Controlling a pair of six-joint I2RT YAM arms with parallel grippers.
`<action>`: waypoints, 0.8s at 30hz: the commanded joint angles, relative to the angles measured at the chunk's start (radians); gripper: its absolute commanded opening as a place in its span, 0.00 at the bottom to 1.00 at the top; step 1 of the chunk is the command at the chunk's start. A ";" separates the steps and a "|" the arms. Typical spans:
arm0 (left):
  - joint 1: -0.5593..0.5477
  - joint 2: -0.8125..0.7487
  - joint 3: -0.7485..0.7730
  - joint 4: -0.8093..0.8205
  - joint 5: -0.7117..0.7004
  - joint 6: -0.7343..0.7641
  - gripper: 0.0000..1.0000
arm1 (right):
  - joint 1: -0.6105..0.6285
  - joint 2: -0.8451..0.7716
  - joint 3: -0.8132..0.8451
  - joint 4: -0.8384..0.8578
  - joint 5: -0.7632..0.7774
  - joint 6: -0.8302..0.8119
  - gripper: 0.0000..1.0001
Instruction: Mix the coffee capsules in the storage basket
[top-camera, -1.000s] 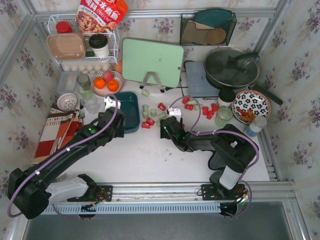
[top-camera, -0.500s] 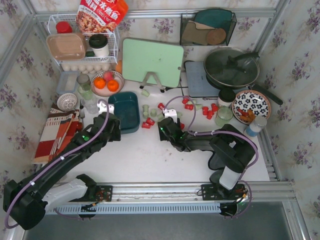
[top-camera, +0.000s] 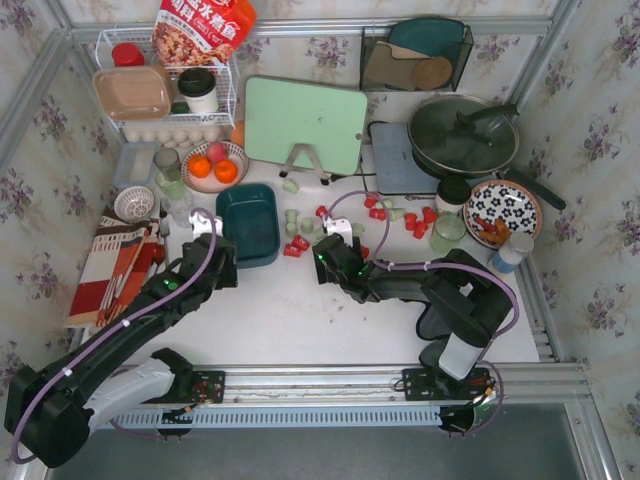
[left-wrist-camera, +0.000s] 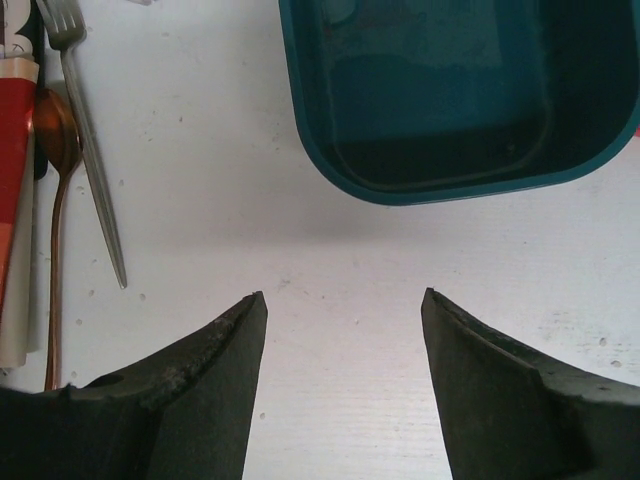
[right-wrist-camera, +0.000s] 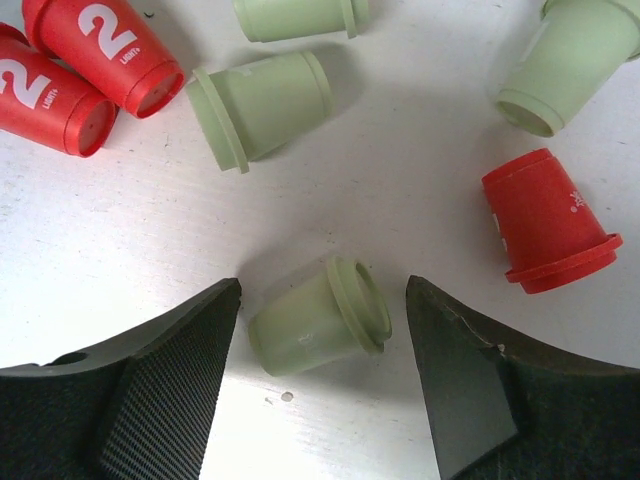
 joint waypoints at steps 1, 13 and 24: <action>0.002 -0.032 -0.009 0.039 -0.011 -0.008 0.66 | 0.006 0.011 -0.005 -0.139 -0.056 -0.035 0.74; 0.002 -0.121 -0.036 0.031 -0.006 -0.016 0.66 | 0.007 -0.008 0.050 -0.190 -0.048 -0.037 0.43; 0.002 -0.149 -0.048 0.035 -0.008 -0.027 0.66 | 0.051 -0.104 0.250 -0.136 -0.099 -0.096 0.43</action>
